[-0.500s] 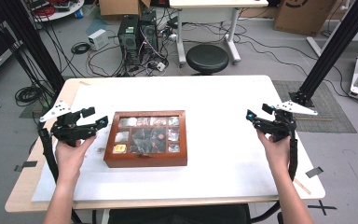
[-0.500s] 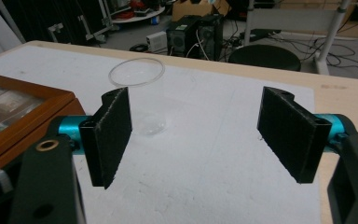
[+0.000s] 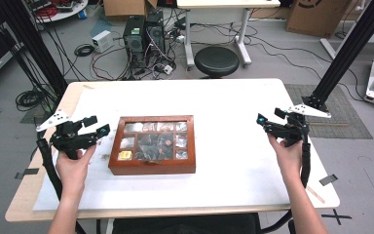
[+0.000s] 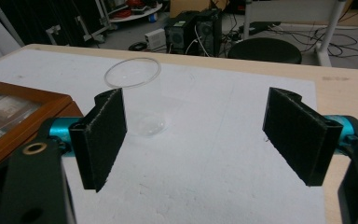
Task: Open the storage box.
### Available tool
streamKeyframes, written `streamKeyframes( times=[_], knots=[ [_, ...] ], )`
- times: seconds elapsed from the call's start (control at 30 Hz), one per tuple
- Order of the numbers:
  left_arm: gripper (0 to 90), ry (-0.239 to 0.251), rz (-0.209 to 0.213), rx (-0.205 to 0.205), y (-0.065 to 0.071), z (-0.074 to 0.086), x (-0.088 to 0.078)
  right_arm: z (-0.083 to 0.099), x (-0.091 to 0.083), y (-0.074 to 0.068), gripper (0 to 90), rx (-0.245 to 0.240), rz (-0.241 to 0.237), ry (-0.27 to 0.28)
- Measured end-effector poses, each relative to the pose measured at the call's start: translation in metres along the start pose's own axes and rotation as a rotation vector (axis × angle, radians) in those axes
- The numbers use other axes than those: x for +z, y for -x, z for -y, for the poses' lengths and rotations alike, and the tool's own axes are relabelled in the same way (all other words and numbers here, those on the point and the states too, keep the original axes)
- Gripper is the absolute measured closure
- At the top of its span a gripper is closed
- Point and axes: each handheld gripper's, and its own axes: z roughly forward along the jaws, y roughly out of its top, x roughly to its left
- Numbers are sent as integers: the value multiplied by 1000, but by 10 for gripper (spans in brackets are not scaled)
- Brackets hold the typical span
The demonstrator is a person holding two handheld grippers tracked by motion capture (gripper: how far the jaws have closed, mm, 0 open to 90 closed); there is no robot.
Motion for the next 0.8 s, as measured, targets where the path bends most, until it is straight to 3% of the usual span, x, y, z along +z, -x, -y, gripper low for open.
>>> streamKeyframes(
  times=[0.27,0.8],
  knots=[
    [261,-3,-4,41,8,7,-10,-1,1,0,218,-1,6,3],
    [261,-54,52,47,22,35,-22,0,3,-1,218,-2,12,-15]
  ],
)
